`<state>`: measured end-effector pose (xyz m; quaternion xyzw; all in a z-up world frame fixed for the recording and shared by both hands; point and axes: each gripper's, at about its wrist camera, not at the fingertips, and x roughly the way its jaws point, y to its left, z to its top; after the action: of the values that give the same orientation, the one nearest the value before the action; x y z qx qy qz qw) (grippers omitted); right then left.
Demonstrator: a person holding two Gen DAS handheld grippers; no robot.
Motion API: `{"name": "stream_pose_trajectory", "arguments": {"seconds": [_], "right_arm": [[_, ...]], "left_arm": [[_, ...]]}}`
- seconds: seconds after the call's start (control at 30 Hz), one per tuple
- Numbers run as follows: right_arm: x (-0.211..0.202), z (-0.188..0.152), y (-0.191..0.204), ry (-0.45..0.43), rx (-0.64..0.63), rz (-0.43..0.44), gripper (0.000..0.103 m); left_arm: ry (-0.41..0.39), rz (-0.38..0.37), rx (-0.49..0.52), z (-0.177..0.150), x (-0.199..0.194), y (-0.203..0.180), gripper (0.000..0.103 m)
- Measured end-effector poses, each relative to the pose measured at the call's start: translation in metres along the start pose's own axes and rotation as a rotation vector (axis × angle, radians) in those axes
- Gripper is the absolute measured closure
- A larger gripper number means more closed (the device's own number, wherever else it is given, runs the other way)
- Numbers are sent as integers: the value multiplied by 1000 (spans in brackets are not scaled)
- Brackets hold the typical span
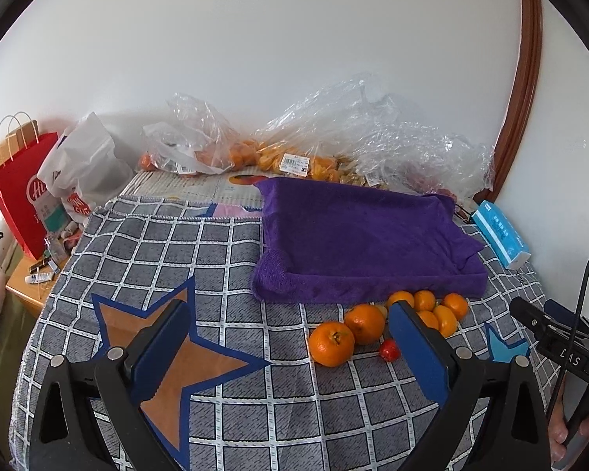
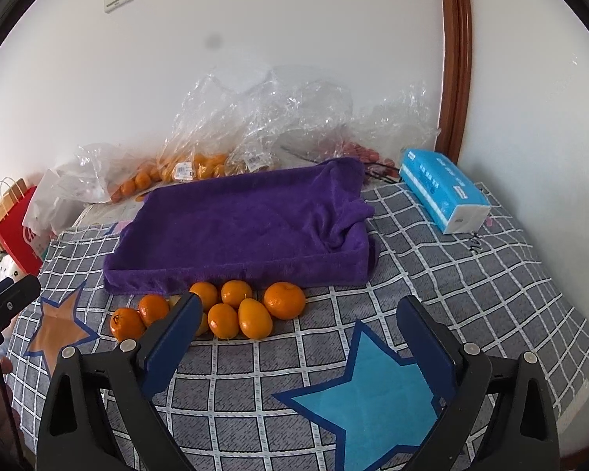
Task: Organize fruits
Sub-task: 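Grasp a large orange with the left tool while the right tool grasps another orange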
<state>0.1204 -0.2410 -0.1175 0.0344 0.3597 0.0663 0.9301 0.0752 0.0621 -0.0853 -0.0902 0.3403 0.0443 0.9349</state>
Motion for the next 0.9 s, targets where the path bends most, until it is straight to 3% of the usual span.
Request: {"name": "stream_pose_trajectory", "arguments": {"seconds": [0.2, 0.37, 0.47, 0.63, 0.9], "right_arm": [[30, -10, -5, 30, -8, -5, 14], [57, -13, -8, 70, -8, 20, 37], [74, -11, -10, 98, 4, 62, 45], [99, -8, -9, 141, 12, 114, 45], [118, -7, -18, 174, 56, 202, 46]], "left_arm": [[57, 32, -27, -12, 28, 13, 11], [112, 40, -23, -21, 50, 15, 17], [127, 12, -26, -23, 58, 15, 18], [151, -62, -75, -26, 70, 15, 18], [198, -149, -54, -32, 87, 0, 24]]}}
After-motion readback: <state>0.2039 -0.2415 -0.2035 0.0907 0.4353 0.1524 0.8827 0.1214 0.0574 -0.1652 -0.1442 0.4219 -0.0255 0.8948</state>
